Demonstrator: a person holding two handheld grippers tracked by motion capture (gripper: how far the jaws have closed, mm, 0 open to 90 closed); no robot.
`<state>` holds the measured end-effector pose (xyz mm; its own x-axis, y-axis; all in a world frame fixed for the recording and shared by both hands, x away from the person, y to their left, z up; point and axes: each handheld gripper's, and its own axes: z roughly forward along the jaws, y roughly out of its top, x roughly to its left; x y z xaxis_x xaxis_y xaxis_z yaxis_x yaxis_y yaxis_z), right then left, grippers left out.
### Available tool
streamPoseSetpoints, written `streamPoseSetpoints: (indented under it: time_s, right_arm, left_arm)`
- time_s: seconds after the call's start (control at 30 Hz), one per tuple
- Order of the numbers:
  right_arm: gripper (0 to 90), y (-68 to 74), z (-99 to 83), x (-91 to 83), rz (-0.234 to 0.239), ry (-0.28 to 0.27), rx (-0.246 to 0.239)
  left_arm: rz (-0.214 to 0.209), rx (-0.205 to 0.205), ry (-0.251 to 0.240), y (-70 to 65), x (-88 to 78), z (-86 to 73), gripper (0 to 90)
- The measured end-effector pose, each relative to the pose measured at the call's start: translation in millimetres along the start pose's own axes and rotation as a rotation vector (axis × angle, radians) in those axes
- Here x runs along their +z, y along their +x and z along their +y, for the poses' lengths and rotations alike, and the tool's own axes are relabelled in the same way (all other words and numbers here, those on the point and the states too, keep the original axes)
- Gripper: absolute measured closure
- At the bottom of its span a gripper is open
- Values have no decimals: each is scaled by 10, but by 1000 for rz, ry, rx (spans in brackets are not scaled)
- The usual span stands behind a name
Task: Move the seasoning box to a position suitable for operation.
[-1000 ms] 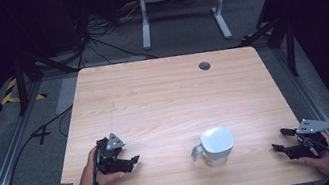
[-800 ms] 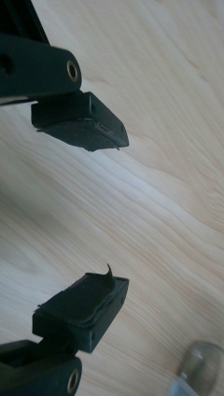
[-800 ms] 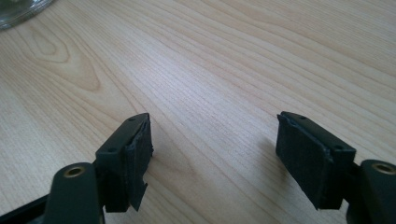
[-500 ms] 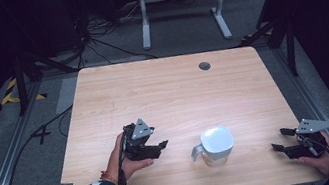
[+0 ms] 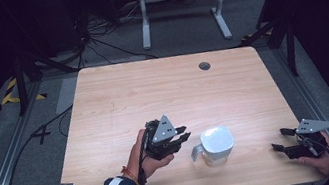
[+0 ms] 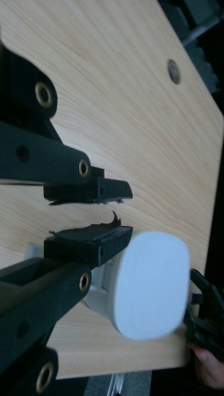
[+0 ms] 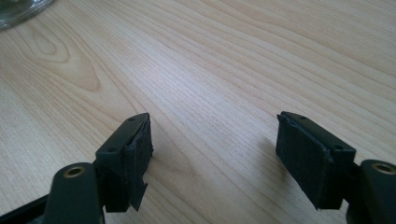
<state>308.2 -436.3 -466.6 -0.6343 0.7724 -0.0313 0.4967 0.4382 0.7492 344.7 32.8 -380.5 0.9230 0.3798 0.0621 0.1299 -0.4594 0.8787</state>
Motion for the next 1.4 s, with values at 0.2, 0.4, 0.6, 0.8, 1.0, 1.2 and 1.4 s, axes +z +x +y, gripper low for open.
streamPoseSetpoints:
  time_s: [0.2,0.4,0.6,0.8,1.0,1.2,1.4]
  right_arm:
    - [271,2,1,-2,1,1,4]
    - [271,1,1,-1,1,1,2]
    - [271,0,0,0,0,0,0]
    - [271,2,0,-1,-2,0,-1]
    - [385,37,51,4,-15,11,15]
    - [568,293,390,-82,13,-101,-53]
    - [771,589,699,-86,101,-114,-144]
  left_arm:
    - [-70,37,-29,-67,20,87,884]
    - [-114,81,-11,-164,128,123,895]
    - [-131,97,15,-216,238,130,896]
    - [-137,84,3,-208,247,112,897]
    - [-139,86,3,-207,241,107,898]
    - [-145,84,3,-202,223,95,898]
    - [-149,92,-2,-192,215,82,898]
